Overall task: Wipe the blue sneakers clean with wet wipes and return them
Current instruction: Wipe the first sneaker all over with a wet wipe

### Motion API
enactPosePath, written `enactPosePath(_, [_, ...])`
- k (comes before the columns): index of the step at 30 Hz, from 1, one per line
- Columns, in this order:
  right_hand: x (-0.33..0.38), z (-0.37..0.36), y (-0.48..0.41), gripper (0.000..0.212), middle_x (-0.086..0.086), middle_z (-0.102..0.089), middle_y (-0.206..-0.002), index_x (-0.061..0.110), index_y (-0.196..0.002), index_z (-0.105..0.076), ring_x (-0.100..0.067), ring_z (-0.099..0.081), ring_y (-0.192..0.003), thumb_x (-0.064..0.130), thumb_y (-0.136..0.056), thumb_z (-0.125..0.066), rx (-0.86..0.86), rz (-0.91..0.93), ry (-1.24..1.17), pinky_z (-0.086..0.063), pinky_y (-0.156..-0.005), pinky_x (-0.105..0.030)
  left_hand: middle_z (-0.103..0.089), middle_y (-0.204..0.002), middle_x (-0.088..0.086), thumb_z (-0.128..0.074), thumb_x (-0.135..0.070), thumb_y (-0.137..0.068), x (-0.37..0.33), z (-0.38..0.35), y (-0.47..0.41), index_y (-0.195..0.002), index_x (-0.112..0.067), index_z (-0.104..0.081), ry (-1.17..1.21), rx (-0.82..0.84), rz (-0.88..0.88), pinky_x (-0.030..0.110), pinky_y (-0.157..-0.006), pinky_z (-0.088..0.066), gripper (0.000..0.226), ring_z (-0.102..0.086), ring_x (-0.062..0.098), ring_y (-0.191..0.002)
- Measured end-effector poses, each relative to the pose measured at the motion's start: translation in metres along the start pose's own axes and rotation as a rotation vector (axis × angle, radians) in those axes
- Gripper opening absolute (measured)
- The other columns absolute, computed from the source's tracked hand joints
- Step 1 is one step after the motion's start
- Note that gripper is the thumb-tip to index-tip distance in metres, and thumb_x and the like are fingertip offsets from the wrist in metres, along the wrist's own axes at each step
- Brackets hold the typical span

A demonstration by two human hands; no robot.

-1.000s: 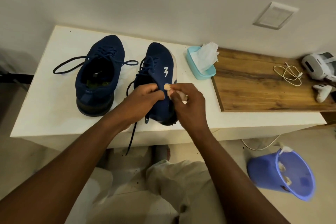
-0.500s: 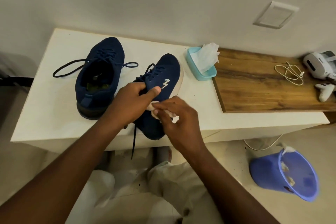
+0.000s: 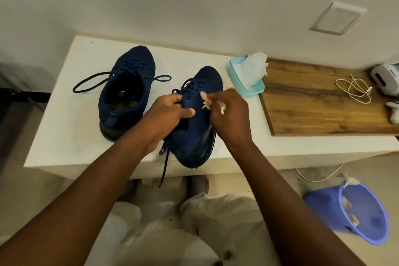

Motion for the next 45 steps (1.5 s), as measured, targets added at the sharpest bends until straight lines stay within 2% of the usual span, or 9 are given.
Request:
enactPosePath(4, [0.019, -0.024, -0.012, 0.02, -0.003, -0.06, -0.079, 0.018, -0.073, -0.063, -0.024, -0.058, -0.075, 0.01, -0.089, -0.054, 0.061, 0.074, 0.178, -0.045, -0.062, -0.035, -0.079, -0.099, 0.004, -0.065, -0.002, -0.092, 0.0, 0.0, 0.003, -0.111, -0.014, -0.071, 0.049, 0.024, -0.001, 0.037, -0.091, -0.059, 0.023, -0.075, 0.022, -0.096])
enactPosePath(8, [0.037, -0.021, 0.032, 0.016, -0.002, -0.064, -0.086, 0.019, -0.092, -0.073, -0.022, -0.055, -0.079, 0.014, -0.09, -0.058, 0.219, 0.253, 0.208, -0.048, -0.068, -0.034, -0.077, -0.107, 0.009, -0.063, 0.007, -0.088, 0.003, 0.013, 0.002, -0.116, -0.008, -0.07, 0.186, 0.033, 0.012, 0.038, -0.092, -0.058, 0.033, -0.073, 0.026, -0.102])
enactPosePath(12, [0.001, -0.009, -0.013, 0.024, -0.007, -0.066, -0.096, 0.021, -0.103, -0.075, -0.028, -0.058, -0.086, 0.011, -0.088, -0.06, 0.068, 0.11, 0.338, -0.053, -0.073, -0.046, -0.077, -0.11, 0.004, -0.058, 0.009, -0.091, 0.0, 0.004, 0.002, -0.124, -0.01, -0.066, 0.225, 0.107, 0.006, 0.026, -0.079, -0.06, 0.038, -0.073, 0.021, -0.103])
enactPosePath(19, [0.032, -0.008, 0.026, 0.018, -0.006, -0.07, -0.091, 0.018, -0.096, -0.075, -0.027, -0.062, -0.082, 0.018, -0.092, -0.057, 0.29, 0.309, 0.166, -0.053, -0.071, -0.038, -0.077, -0.109, 0.009, -0.058, 0.014, -0.088, 0.004, 0.01, 0.001, -0.119, -0.007, -0.068, 0.248, 0.092, 0.009, 0.032, -0.086, -0.061, 0.038, -0.073, 0.025, -0.103])
enactPosePath(25, [-0.012, -0.016, -0.023, 0.03, -0.008, -0.066, -0.104, 0.021, -0.114, -0.072, -0.03, -0.058, -0.093, 0.009, -0.089, -0.061, 0.097, 0.06, 0.342, -0.051, -0.079, -0.044, -0.076, -0.11, 0.01, -0.061, 0.013, -0.089, 0.002, -0.008, -0.001, -0.12, -0.005, -0.066, 0.221, 0.124, 0.002, 0.036, -0.088, -0.06, 0.037, -0.073, 0.026, -0.103])
enactPosePath(31, [0.012, 0.0, 0.022, 0.024, -0.006, -0.072, -0.095, 0.014, -0.099, -0.078, -0.026, -0.063, -0.088, 0.001, -0.085, -0.062, 0.192, 0.19, 0.024, -0.052, -0.076, -0.036, -0.077, -0.108, 0.008, -0.06, 0.018, -0.086, 0.003, 0.003, 0.0, -0.118, -0.003, -0.068, 0.236, 0.097, 0.004, 0.03, -0.083, -0.062, 0.039, -0.074, 0.024, -0.102])
enactPosePath(38, [0.006, -0.013, -0.014, 0.024, -0.012, -0.071, -0.094, 0.011, -0.1, -0.076, -0.03, -0.064, -0.086, 0.002, -0.086, -0.06, 0.107, 0.096, 0.091, -0.054, -0.075, -0.044, -0.078, -0.103, 0.008, -0.063, 0.015, -0.085, 0.001, -0.005, 0.001, -0.115, -0.007, -0.069, 0.165, 0.112, -0.001, 0.028, -0.075, -0.06, 0.037, -0.074, 0.024, -0.098])
enactPosePath(42, [0.017, 0.003, 0.023, 0.023, 0.002, -0.073, -0.099, 0.019, -0.104, -0.078, -0.012, -0.066, -0.091, 0.005, -0.092, -0.063, 0.296, 0.177, -0.194, -0.053, -0.078, -0.023, -0.075, -0.11, 0.017, -0.06, 0.018, -0.083, -0.001, 0.011, 0.002, -0.115, -0.001, -0.067, 0.182, 0.099, 0.0, 0.032, -0.078, -0.06, 0.037, -0.071, 0.032, -0.105])
enactPosePath(45, [-0.001, 0.003, 0.008, 0.025, 0.008, -0.071, -0.099, 0.022, -0.104, -0.076, -0.01, -0.065, -0.093, 0.006, -0.093, -0.06, 0.122, 0.131, -0.147, -0.054, -0.082, -0.028, -0.076, -0.108, 0.012, -0.064, 0.017, -0.083, -0.003, 0.009, 0.004, -0.112, -0.008, -0.068, 0.157, 0.135, 0.018, 0.031, -0.075, -0.061, 0.039, -0.073, 0.027, -0.101])
Point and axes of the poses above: each hand's wrist, its own y-axis away from the middle knuckle, its own z-axis out of the back of the hand, x = y × z, the point moved 4 cm from there along -y, towards the middle knuckle
